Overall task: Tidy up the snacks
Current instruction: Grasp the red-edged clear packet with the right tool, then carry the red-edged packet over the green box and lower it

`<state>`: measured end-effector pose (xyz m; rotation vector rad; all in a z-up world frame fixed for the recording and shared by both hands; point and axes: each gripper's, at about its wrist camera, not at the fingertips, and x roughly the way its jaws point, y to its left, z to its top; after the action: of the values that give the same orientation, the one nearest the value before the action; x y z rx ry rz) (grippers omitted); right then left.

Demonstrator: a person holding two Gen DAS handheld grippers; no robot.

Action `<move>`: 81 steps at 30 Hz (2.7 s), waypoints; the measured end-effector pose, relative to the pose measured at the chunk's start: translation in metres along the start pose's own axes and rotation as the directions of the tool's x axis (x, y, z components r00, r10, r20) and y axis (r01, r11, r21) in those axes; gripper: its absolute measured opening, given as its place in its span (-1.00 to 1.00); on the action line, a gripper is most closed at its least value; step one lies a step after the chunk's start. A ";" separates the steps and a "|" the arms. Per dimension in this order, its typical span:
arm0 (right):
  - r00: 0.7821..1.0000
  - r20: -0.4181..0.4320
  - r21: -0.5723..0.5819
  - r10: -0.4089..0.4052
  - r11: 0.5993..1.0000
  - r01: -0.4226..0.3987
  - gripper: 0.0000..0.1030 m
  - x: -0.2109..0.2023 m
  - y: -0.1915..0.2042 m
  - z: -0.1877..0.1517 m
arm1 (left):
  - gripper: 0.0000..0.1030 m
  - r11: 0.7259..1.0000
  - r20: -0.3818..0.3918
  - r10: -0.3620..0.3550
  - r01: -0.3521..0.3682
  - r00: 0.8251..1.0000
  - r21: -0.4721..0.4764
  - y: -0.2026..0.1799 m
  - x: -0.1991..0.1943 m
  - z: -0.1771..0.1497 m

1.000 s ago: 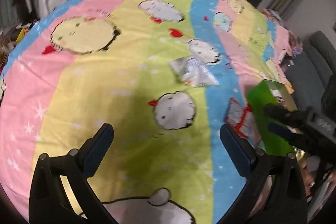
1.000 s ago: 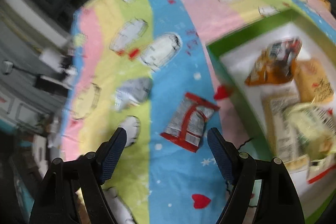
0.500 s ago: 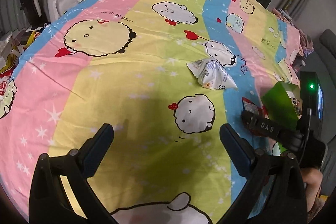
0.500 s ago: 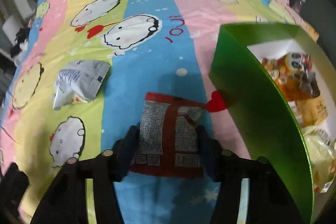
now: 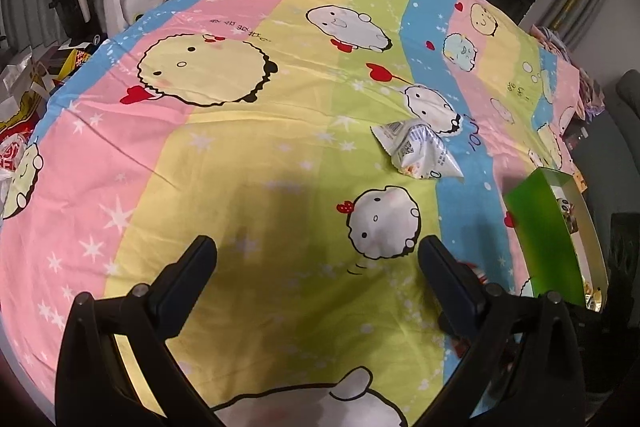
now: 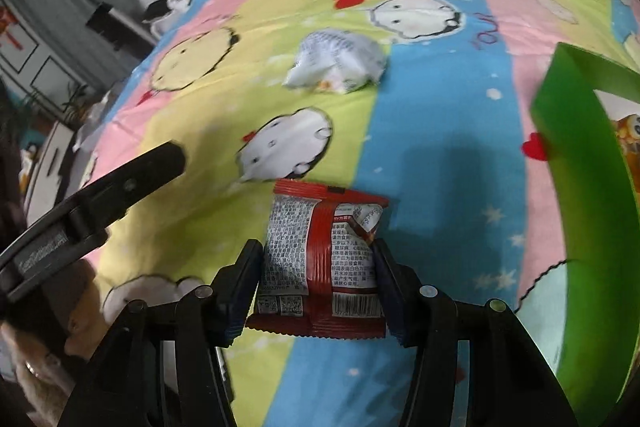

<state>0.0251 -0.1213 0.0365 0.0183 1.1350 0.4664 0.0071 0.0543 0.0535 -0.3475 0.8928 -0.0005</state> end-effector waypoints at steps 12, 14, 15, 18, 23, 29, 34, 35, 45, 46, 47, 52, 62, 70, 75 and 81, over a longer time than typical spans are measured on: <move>0.984 0.146 0.204 0.100 0.970 -0.129 0.26 -0.038 -0.046 0.000 | 0.35 0.978 -0.173 -0.196 0.205 0.965 0.038 -0.029 0.008 -0.017; 0.981 0.135 0.223 0.136 0.961 -0.164 0.26 -0.033 -0.050 0.001 | 0.23 0.969 -0.204 -0.228 0.242 0.952 0.047 -0.038 0.012 -0.023; 0.979 0.125 0.232 0.158 0.955 -0.184 0.26 -0.028 -0.051 0.001 | 0.15 0.966 -0.222 -0.236 0.253 0.946 0.054 -0.043 0.014 -0.026; 0.975 0.096 0.249 0.200 0.944 -0.218 0.25 -0.016 -0.050 0.001 | 0.01 0.957 -0.270 -0.254 0.282 0.929 0.072 -0.054 0.019 -0.035; 0.974 0.044 0.250 0.223 0.941 -0.227 0.19 0.003 -0.044 -0.001 | -0.05 0.948 -0.295 -0.262 0.303 0.919 0.100 -0.066 0.028 -0.044; 0.972 0.017 0.248 0.234 0.941 -0.231 0.04 0.013 -0.042 -0.003 | -0.20 0.944 -0.279 -0.256 0.301 0.925 0.132 -0.072 0.030 -0.048; 0.976 0.021 0.243 0.215 0.946 -0.213 -0.14 0.008 -0.042 -0.004 | -0.23 0.946 -0.243 -0.246 0.287 0.938 0.150 -0.076 0.027 -0.048; 0.974 0.024 0.239 0.225 0.945 -0.224 -0.14 0.006 -0.040 -0.005 | -0.23 0.946 -0.231 -0.245 0.285 0.942 0.158 -0.078 0.024 -0.047; 0.960 0.227 0.160 0.164 0.966 -0.203 -0.14 -0.067 -0.036 -0.003 | -0.23 0.908 -0.036 -0.274 0.271 0.961 0.319 -0.126 -0.031 -0.032; 0.955 0.254 0.157 0.154 0.968 -0.198 -0.14 -0.076 -0.039 -0.004 | -0.23 0.901 -0.024 -0.282 0.273 0.959 0.337 -0.134 -0.035 -0.031; 0.949 0.280 0.155 0.144 0.969 -0.192 -0.14 -0.086 -0.042 -0.005 | -0.23 0.895 -0.015 -0.290 0.277 0.957 0.351 -0.140 -0.039 -0.030; 0.918 0.382 0.184 0.102 0.965 -0.184 -0.13 -0.125 -0.066 -0.014 | -0.23 0.858 0.015 -0.336 0.299 0.942 0.419 -0.176 -0.050 -0.029; 0.867 0.498 0.296 -0.021 0.944 -0.147 -0.13 -0.170 -0.125 -0.036 | -0.22 0.764 0.001 -0.414 0.346 0.910 0.544 -0.251 -0.051 -0.040; 0.848 0.523 0.417 -0.085 0.893 -0.168 -0.13 -0.181 -0.173 -0.051 | -0.23 0.704 -0.067 -0.451 0.401 0.890 0.586 -0.298 -0.030 -0.046; 0.850 0.515 0.487 -0.111 0.854 -0.183 -0.13 -0.174 -0.203 -0.054 | -0.23 0.678 -0.124 -0.450 0.429 0.884 0.597 -0.319 -0.009 -0.048; 0.875 0.465 0.562 -0.137 0.809 -0.172 -0.13 -0.159 -0.228 -0.055 | -0.23 0.672 -0.214 -0.438 0.476 0.873 0.568 -0.332 0.020 -0.051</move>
<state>0.0029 -0.3981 0.0941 0.6676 0.7328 0.0881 0.0288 -0.2768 0.1074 0.0482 0.7936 -0.7662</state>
